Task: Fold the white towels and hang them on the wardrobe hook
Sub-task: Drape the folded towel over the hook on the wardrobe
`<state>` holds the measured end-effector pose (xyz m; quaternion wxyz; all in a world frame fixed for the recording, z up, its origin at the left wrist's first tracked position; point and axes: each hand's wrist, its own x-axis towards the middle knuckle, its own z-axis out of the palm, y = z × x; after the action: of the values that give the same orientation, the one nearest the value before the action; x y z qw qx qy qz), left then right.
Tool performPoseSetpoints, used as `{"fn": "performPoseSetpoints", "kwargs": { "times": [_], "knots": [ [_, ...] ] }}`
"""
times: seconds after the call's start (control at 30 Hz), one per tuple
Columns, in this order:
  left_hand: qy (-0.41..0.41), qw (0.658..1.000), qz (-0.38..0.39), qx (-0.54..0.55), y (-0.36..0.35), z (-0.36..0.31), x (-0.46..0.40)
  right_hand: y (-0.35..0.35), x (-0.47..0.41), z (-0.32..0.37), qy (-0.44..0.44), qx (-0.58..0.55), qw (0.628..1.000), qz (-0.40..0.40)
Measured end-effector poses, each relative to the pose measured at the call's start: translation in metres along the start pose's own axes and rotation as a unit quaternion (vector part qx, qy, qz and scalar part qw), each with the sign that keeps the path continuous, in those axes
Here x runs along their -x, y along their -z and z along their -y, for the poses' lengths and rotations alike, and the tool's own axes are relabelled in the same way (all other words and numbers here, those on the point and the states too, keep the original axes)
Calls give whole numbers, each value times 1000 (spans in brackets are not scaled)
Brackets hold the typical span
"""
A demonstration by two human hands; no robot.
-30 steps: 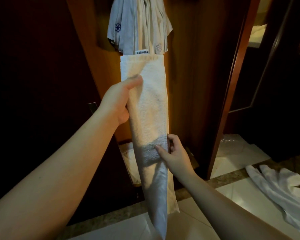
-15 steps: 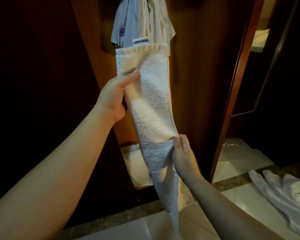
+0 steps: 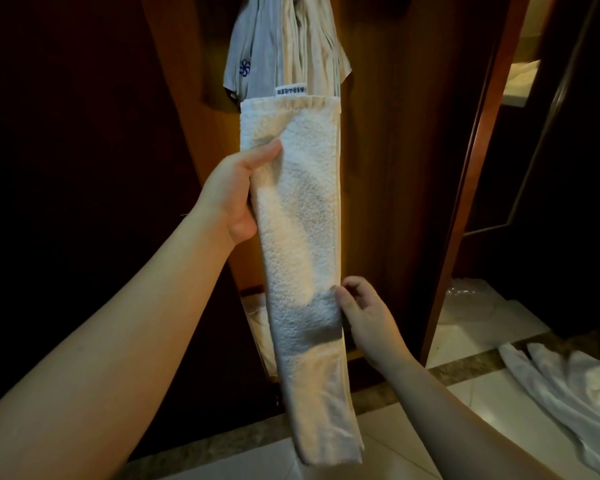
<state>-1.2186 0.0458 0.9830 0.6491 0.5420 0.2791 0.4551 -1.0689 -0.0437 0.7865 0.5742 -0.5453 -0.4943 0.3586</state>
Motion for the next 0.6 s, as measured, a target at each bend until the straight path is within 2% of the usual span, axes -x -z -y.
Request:
{"fn": "performPoseSetpoints", "kwargs": {
  "times": [0.2, 0.37, 0.6],
  "knots": [
    [17, 1000, -7, -4, -6, -6, 2, -9, 1, 1, -30, 80, 994, 75],
    [-9, 1000, 5, -22, 1, -17, 4, -6, -3, 11, -70, -94, 986, 117],
    [-5, 996, 60, 63, 15, -15, 3, -4, -1, 27, -68, -73, 989, 109]
  ]
}}
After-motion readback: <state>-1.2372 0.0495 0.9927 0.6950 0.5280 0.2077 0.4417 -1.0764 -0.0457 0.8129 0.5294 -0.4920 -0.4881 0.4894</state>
